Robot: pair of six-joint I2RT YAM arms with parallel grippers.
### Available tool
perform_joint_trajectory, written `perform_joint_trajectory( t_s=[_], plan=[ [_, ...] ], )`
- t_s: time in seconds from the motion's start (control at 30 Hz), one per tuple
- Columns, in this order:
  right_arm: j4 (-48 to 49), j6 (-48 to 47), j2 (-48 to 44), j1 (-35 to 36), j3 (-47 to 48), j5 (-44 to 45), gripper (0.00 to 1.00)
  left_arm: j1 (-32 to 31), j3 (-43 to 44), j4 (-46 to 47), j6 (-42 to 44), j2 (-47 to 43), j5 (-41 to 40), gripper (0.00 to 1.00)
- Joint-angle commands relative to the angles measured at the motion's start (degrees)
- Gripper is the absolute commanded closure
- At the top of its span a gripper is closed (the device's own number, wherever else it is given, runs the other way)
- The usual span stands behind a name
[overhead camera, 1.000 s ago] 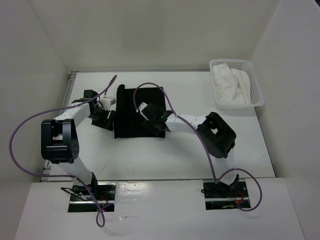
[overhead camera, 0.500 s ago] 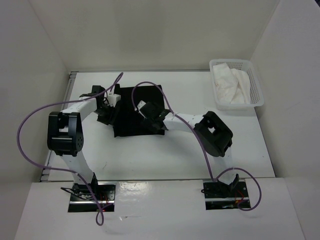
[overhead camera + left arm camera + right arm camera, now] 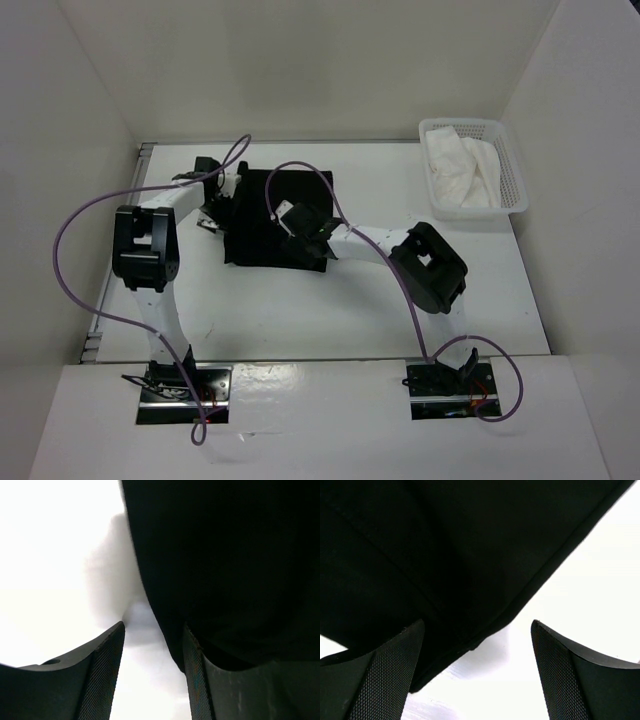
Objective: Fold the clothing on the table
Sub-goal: Flatten the skirt out
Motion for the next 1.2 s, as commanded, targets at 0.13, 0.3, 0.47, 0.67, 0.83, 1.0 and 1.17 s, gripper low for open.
perform_joint_trajectory(
  t_s=[0.13, 0.3, 0.47, 0.67, 0.83, 1.0, 1.17],
  plan=[
    [-2.6, 1.4, -0.3, -0.5, -1.6, -0.6, 0.09, -1.4, 8.3, 1.4, -1.2, 8.3, -5.4, 0.43],
    [-1.4, 0.9, 0.3, -2.2, -1.6, 1.4, 0.09, -2.5, 13.1, 1.4, -1.9, 10.9, -6.0, 0.43],
    [-1.4, 0.9, -3.3, -5.2, -1.6, 1.3, 0.09, -1.3, 13.7, -1.1, -2.5, 5.5, -3.2, 0.44],
    [-2.5, 1.4, -15.2, -5.2, -1.6, -1.3, 0.07, 0.2, 4.9, -7.7, -1.9, -7.6, 3.6, 0.41],
    [-2.5, 1.4, -21.1, -5.7, -3.5, -2.8, 0.07, 0.2, -1.6, -10.2, -1.2, -10.6, 7.9, 0.41],
    [-2.0, 1.4, -21.6, -5.7, -5.7, -2.8, 0.07, 0.2, -3.5, -9.7, -1.8, -8.0, 10.7, 0.41],
    [-2.0, 1.9, -21.0, -5.7, -7.6, -3.3, 0.07, 0.2, -2.8, -9.1, -3.2, -3.2, 12.5, 0.41]
  ],
)
